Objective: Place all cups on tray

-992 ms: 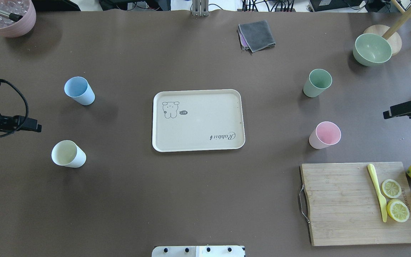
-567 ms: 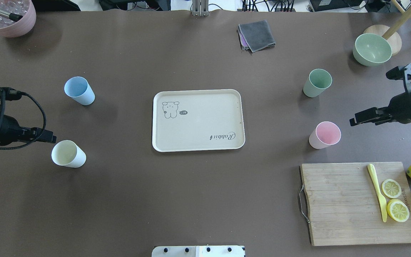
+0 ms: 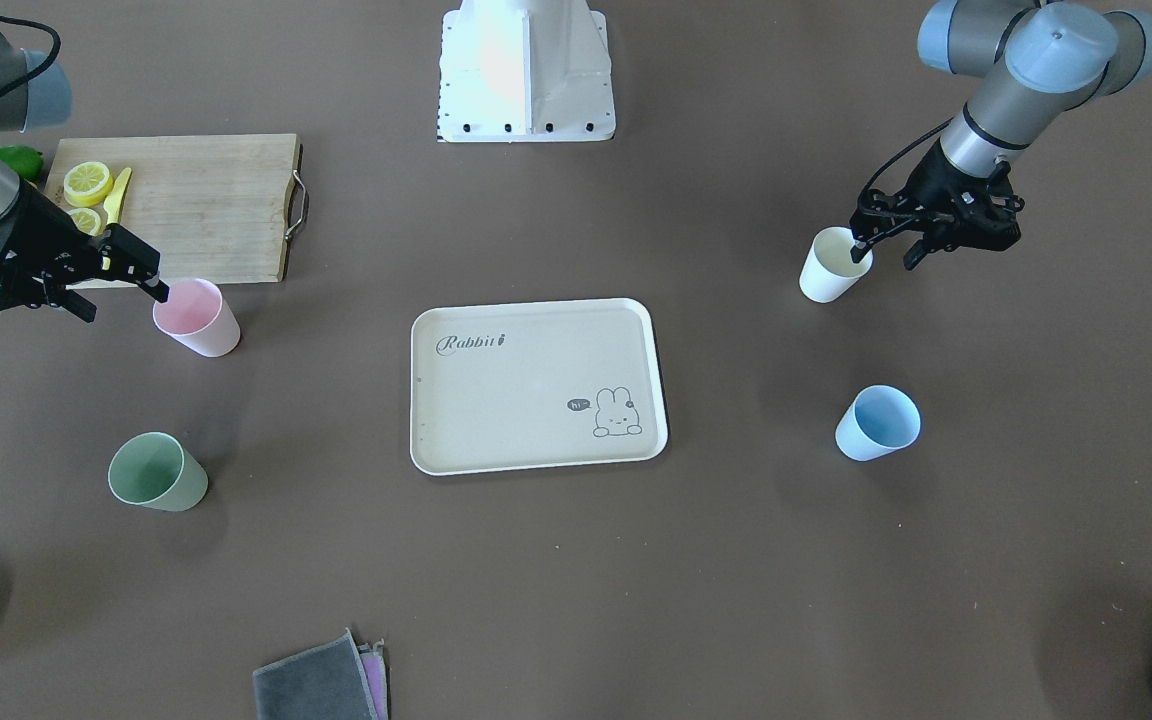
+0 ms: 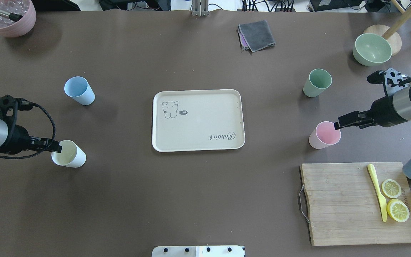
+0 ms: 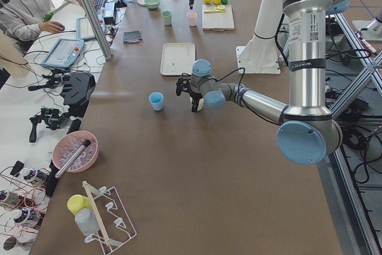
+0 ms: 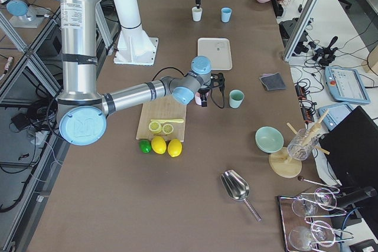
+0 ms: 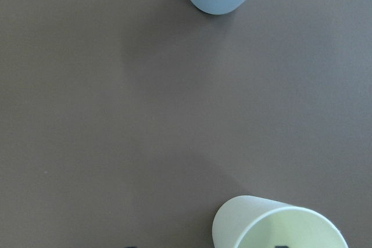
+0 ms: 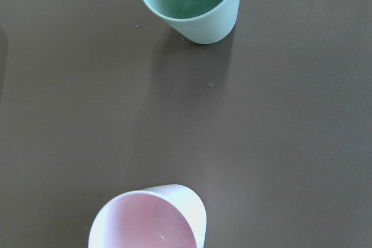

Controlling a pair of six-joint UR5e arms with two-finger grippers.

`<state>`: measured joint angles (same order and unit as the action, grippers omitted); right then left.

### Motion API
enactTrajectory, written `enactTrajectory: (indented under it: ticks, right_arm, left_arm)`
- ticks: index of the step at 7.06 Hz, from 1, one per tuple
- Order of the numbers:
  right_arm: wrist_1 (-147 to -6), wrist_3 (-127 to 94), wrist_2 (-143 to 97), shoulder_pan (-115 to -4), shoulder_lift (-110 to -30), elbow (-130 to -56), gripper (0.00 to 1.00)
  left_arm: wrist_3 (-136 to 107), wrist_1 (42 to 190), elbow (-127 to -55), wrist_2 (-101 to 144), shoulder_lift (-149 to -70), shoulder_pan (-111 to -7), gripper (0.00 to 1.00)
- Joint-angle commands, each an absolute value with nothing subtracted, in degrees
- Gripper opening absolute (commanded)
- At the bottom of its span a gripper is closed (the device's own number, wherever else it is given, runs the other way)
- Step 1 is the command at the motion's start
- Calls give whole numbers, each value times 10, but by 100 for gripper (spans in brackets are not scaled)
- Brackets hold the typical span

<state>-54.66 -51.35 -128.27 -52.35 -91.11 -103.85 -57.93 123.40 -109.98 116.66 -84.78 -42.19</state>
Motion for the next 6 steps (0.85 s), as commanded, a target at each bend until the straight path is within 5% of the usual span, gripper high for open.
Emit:
enactTrajectory:
  ticks: [1,2,3,4,5,6]
  right_arm:
    - [-548,-514,-1274,-508,-907,-1029,98]
    - [-564,-515,-1270,-500,-903,-1029,95]
    - [-610,-519,-1268,-496,-875,-1030,86]
    - [-625,-520,-1268,-496,-868,-1030,53]
    - [-626,-520,-1268,-497,-872,-1030,4]
    - [-627,-519,-1269,-497,-875,-1029,0]
  left_arm:
    - [-581,1233,-1096,1165,-849,-417,16]
    - [-597,1234,-1099,1166,-850,-417,0]
    - [-612,1233,-1099,1170,-859,-417,0]
    - [-613,1233,-1102,1175,-865,-417,0]
    - [-613,1230,-1101,1192,-876,-422,0]
    - [-623,1217,-1102,1194,-895,-424,0]
